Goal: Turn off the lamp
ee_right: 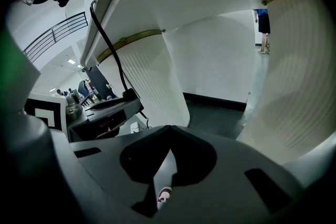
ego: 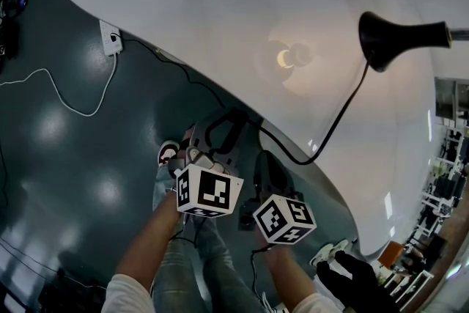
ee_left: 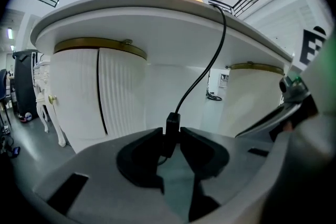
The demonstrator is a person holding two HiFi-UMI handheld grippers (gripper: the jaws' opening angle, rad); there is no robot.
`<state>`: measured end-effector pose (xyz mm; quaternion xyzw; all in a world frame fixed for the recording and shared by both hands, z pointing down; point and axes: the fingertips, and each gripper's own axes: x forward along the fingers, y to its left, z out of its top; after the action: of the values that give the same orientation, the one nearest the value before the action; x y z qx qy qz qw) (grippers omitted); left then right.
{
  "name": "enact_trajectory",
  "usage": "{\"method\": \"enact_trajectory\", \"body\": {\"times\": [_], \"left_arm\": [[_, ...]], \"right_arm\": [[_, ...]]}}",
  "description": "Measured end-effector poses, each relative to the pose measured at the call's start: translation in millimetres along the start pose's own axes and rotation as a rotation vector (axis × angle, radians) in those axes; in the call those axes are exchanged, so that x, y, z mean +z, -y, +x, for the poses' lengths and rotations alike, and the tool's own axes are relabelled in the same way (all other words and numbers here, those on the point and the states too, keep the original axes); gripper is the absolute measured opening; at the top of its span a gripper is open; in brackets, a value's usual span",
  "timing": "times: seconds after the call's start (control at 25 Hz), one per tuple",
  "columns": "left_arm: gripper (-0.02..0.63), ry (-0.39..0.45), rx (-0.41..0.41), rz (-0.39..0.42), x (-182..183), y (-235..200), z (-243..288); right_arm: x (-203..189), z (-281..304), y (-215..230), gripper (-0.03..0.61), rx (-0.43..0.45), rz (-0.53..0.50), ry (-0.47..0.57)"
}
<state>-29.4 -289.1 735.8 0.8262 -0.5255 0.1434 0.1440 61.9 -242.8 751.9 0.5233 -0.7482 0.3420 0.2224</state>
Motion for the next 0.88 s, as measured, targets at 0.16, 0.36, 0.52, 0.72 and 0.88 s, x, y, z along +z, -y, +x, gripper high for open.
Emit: {"method": "enact_trajectory", "body": {"times": [0.16, 0.36, 0.52, 0.72, 0.88], "left_arm": [[0.1, 0.005, -0.001, -0.001, 1.3, -1.1, -0.4], [0.095, 0.002, -0.014, 0.001, 1.1, -0.1, -0.4], [0.094, 0.005, -0.017, -0.006, 1.7, -0.4, -0.6], [0.092, 0.012, -0.017, -0.021, 2.1, -1.8, -1.6], [0.091, 0.015, -0.021, -0.031, 1.9, -2.5, -1.8]], "right_arm": [[0.1, 1.8, -2.2, -0.002, 0.001, -0.002, -0.002], [-0.6, 3.1, -4.3, -0.002, 0.002, -0.002, -0.007], [-1.5, 3.4, -4.7, -0.002, 0.003, -0.002, -0.01], [-2.8, 3.0, -4.2, -0.002, 0.0, -0.003, -0.015], [-4.1, 3.3, -3.6, -0.002, -0.002, -0.002, -0.018]]}}
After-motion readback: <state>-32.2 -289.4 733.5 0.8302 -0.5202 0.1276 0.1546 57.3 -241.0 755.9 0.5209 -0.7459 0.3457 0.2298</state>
